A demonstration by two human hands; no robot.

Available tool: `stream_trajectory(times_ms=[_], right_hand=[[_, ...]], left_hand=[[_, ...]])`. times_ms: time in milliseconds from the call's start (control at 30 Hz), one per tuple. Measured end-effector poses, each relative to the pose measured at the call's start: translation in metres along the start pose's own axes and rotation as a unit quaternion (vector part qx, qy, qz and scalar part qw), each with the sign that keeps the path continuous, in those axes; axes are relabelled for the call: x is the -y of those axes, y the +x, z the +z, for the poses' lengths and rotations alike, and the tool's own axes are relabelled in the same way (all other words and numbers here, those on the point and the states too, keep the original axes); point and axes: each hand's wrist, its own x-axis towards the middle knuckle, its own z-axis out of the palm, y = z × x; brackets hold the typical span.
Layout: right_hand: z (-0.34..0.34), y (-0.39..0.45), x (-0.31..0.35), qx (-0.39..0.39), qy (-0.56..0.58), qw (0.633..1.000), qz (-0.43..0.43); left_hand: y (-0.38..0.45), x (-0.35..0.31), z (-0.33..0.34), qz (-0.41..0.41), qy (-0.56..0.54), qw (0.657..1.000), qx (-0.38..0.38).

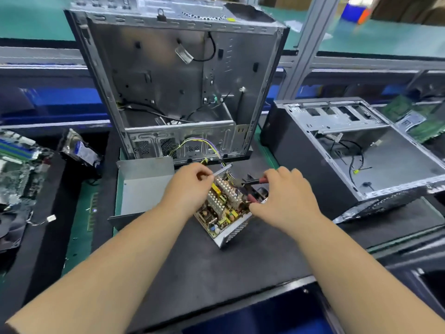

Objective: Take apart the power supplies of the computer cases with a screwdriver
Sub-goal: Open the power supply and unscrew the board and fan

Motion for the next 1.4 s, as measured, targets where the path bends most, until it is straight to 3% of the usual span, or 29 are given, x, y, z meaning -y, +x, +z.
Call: stream_trajectory(times_ms=[133,367,567,733,967,1233,1400], right_hand=[[0.008,0.014,0.011,-0.003,-0.057,0.998,0.003],[0.023,0.029,0.026,-0.046,-0.092,0.995,-0.018],[0.030,0.038,0.025,-0.058,-0.143,0.986,-0.058],[0.033,0.041,0.025,-0.044,-0.148,0.986,-0.060],[0.032,0.042,0.026,-0.054,-0.172,0.981,-0.073],[0.039,0.030,0.033,-0.067,-0.295,0.948,-0.099],[0.041,0.029,0.032,-0.036,-0.300,0.945,-0.124]], left_hand=[[0.041,0.013,0.001,0.034,0.117,0.992,0.021],[0.085,0.020,0.020,0.098,0.293,0.950,0.040],[0.104,0.026,0.028,0.133,0.244,0.957,0.089],[0.102,0.037,0.030,0.022,0.081,0.987,0.138],[0.106,0.036,0.028,0.018,0.076,0.979,0.187],[0.111,0.038,0.026,0.021,0.059,0.972,0.227],[0.114,0.043,0.026,0.012,0.038,0.973,0.229]])
